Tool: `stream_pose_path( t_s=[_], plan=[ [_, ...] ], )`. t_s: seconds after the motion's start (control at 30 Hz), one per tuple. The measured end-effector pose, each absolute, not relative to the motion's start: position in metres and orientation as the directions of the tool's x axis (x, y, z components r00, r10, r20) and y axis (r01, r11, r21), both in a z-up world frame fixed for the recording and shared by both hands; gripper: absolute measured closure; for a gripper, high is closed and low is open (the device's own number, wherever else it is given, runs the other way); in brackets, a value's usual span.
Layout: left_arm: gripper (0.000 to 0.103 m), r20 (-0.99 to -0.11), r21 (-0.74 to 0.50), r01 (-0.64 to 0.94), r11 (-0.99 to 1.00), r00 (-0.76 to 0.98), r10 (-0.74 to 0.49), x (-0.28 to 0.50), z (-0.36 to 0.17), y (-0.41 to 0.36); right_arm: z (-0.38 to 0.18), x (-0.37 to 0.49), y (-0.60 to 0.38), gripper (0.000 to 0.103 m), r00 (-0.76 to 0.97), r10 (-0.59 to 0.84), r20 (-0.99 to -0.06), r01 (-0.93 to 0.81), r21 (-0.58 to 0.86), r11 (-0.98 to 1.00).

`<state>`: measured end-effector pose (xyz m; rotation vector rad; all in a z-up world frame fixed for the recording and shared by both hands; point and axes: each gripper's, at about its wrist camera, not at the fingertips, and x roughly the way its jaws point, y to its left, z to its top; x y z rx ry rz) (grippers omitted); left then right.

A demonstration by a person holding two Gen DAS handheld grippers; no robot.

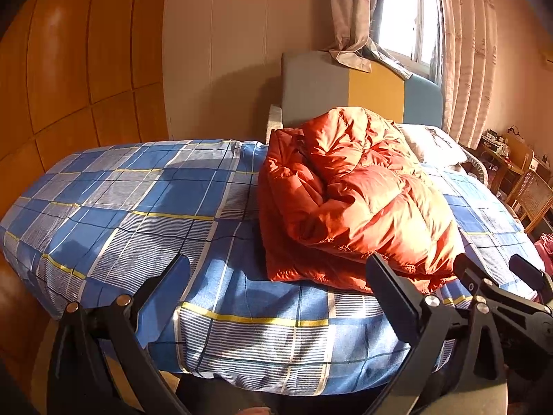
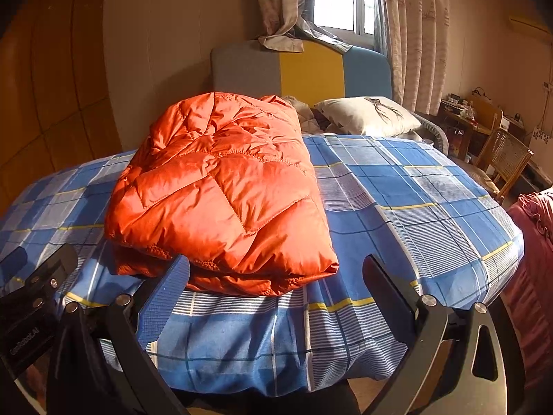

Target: Fold large clothes

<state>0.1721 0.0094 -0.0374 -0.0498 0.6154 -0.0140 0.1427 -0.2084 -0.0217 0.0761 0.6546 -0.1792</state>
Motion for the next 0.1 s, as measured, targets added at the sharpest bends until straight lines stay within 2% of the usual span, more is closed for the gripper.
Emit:
stream_pose_path(
  t_s=[0.1],
  plan=[
    [0.002,-0.583,-0.052,-0.01,0.999,0.812,-0.023,0.1737,-0.0389,0.0106,-0.0215,0.1427,-0.2079,0.003,0.779,-0.141,-0.611,0.188,0.013,0.982]
  ],
)
